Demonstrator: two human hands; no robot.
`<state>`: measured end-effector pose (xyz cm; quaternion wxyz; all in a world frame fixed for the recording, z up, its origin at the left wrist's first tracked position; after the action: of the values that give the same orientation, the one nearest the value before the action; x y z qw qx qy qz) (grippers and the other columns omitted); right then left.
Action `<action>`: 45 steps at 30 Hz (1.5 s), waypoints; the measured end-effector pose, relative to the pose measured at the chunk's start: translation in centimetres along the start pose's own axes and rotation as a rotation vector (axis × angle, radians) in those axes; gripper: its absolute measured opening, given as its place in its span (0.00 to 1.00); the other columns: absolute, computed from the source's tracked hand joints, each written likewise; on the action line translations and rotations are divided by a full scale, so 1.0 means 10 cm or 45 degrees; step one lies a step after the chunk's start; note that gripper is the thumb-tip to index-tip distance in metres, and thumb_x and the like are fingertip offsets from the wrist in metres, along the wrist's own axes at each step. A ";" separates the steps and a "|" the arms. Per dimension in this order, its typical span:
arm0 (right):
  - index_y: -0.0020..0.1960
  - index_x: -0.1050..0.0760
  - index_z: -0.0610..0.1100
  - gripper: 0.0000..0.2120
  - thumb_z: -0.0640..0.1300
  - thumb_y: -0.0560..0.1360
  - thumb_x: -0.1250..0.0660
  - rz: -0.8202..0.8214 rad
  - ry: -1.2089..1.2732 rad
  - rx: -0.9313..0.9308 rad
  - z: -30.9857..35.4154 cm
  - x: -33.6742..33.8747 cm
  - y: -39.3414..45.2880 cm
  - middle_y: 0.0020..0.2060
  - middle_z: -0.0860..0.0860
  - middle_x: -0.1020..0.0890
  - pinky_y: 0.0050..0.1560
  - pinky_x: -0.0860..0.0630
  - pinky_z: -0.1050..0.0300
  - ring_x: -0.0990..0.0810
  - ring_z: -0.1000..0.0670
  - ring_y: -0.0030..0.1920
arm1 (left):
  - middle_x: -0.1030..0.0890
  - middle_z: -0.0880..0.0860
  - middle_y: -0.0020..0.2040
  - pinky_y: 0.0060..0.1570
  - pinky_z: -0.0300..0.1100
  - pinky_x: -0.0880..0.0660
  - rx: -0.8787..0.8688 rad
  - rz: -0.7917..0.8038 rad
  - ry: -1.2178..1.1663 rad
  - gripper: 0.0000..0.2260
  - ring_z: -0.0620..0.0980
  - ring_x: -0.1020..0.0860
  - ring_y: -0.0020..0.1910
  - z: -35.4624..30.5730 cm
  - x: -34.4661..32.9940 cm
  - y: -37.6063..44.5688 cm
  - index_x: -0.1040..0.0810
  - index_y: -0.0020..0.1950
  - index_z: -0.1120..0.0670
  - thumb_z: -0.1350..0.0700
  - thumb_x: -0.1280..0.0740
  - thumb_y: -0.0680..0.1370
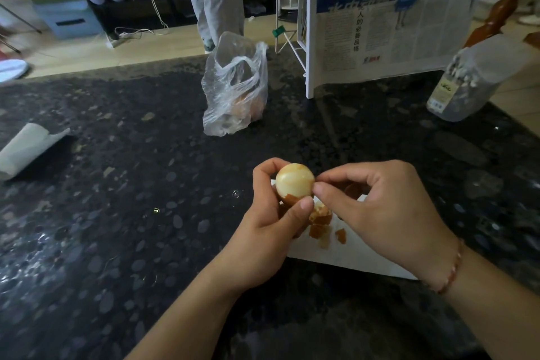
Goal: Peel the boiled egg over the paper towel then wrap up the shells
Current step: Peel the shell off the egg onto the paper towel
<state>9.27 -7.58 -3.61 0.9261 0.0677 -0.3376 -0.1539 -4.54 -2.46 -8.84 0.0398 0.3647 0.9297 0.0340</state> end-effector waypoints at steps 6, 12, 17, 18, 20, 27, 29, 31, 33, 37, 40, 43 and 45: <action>0.45 0.15 0.54 0.12 0.55 0.70 0.36 -0.026 -0.172 0.063 0.04 -0.02 -0.03 0.33 0.60 0.15 0.33 0.19 0.56 0.17 0.58 0.33 | 0.25 0.54 0.50 0.46 0.39 0.22 -0.072 0.004 0.169 0.18 0.43 0.21 0.44 -0.06 -0.05 -0.01 0.40 0.60 0.48 0.55 0.32 0.78; 0.42 0.16 0.52 0.10 0.52 0.69 0.35 -0.143 -0.224 0.106 0.06 0.02 -0.04 0.31 0.60 0.16 0.31 0.19 0.56 0.18 0.58 0.31 | 0.25 0.56 0.50 0.45 0.38 0.22 -0.077 0.022 0.112 0.18 0.44 0.21 0.44 -0.05 -0.05 0.00 0.40 0.60 0.51 0.57 0.32 0.78; 0.50 0.16 0.51 0.12 0.50 0.71 0.35 -0.120 -0.171 0.148 0.06 -0.01 -0.03 0.39 0.59 0.15 0.38 0.20 0.63 0.17 0.59 0.38 | 0.26 0.55 0.47 0.42 0.36 0.25 -0.071 0.069 -0.028 0.18 0.43 0.23 0.41 -0.01 -0.05 0.02 0.39 0.61 0.54 0.62 0.33 0.77; 0.49 0.16 0.50 0.11 0.49 0.71 0.35 -0.110 -0.158 0.161 0.07 -0.01 -0.03 0.39 0.59 0.15 0.39 0.20 0.63 0.17 0.58 0.38 | 0.26 0.55 0.46 0.41 0.36 0.25 -0.072 0.067 -0.060 0.18 0.44 0.23 0.41 -0.01 -0.04 0.02 0.38 0.61 0.55 0.63 0.34 0.77; 0.48 0.16 0.50 0.10 0.49 0.72 0.34 -0.102 -0.143 0.195 0.06 0.01 -0.03 0.38 0.58 0.15 0.39 0.20 0.63 0.17 0.58 0.39 | 0.24 0.52 0.45 0.41 0.40 0.25 -0.071 0.059 -0.113 0.17 0.46 0.23 0.40 -0.01 -0.03 0.03 0.37 0.61 0.55 0.64 0.34 0.77; 0.50 0.16 0.43 0.15 0.49 0.76 0.39 -0.097 -0.348 0.433 0.08 0.00 -0.04 0.37 0.48 0.14 0.33 0.20 0.50 0.17 0.50 0.35 | 0.21 0.53 0.45 0.42 0.41 0.24 -0.029 0.032 -0.149 0.17 0.48 0.21 0.39 0.01 0.02 0.04 0.33 0.62 0.54 0.63 0.33 0.77; 0.48 0.16 0.42 0.15 0.48 0.76 0.39 -0.093 -0.366 0.453 0.07 0.00 -0.04 0.36 0.47 0.15 0.32 0.20 0.50 0.17 0.49 0.34 | 0.21 0.53 0.45 0.40 0.40 0.24 -0.020 0.036 -0.157 0.17 0.48 0.21 0.39 0.02 0.02 0.03 0.33 0.63 0.55 0.63 0.33 0.77; 0.46 0.16 0.41 0.14 0.46 0.76 0.38 -0.106 -0.393 0.473 0.08 -0.01 -0.04 0.34 0.47 0.15 0.32 0.21 0.51 0.18 0.49 0.32 | 0.20 0.53 0.44 0.40 0.40 0.24 -0.016 0.047 -0.178 0.16 0.48 0.21 0.38 0.02 0.02 0.03 0.33 0.63 0.56 0.63 0.34 0.77; 0.43 0.16 0.42 0.10 0.43 0.75 0.35 -0.125 -0.368 0.452 0.08 0.00 -0.04 0.33 0.48 0.16 0.32 0.22 0.55 0.18 0.51 0.32 | 0.20 0.53 0.44 0.39 0.40 0.24 -0.004 0.054 -0.206 0.16 0.49 0.21 0.38 0.03 0.01 0.03 0.34 0.64 0.56 0.62 0.35 0.78; 0.42 0.15 0.44 0.06 0.40 0.73 0.31 -0.118 -0.188 0.327 0.05 0.04 -0.01 0.32 0.54 0.16 0.35 0.22 0.64 0.18 0.56 0.32 | 0.19 0.54 0.44 0.39 0.41 0.24 0.043 0.057 -0.316 0.18 0.52 0.20 0.39 0.04 0.01 0.03 0.36 0.65 0.54 0.62 0.36 0.77; 0.42 0.16 0.46 0.06 0.40 0.72 0.31 -0.103 -0.022 0.206 0.01 0.04 0.01 0.31 0.57 0.17 0.32 0.22 0.67 0.17 0.58 0.33 | 0.17 0.55 0.44 0.39 0.41 0.24 0.091 0.081 -0.464 0.16 0.54 0.20 0.39 0.03 0.00 0.01 0.36 0.63 0.53 0.63 0.38 0.77; 0.41 0.16 0.47 0.06 0.41 0.71 0.33 -0.084 0.106 0.123 0.00 0.05 0.01 0.29 0.57 0.18 0.29 0.22 0.64 0.18 0.55 0.30 | 0.19 0.57 0.48 0.41 0.43 0.24 0.115 0.087 -0.635 0.16 0.54 0.20 0.39 0.01 0.01 0.01 0.33 0.63 0.55 0.63 0.38 0.76; 0.40 0.17 0.48 0.06 0.42 0.71 0.33 -0.068 0.163 0.108 0.00 0.05 0.00 0.29 0.56 0.18 0.28 0.22 0.63 0.18 0.54 0.29 | 0.21 0.59 0.50 0.42 0.43 0.23 0.134 0.082 -0.730 0.16 0.53 0.21 0.39 0.01 0.03 0.02 0.31 0.65 0.57 0.63 0.39 0.77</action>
<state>9.63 -7.72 -3.25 0.9377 0.1256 -0.2819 -0.1596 -4.61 -2.16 -8.95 0.2807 0.3901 0.8690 -0.1174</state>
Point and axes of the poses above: each hand's wrist, its own y-axis towards the middle knuckle, its own x-axis out of the back of the hand, z = x × y, the point moved 5 cm from there along y, towards the middle knuckle
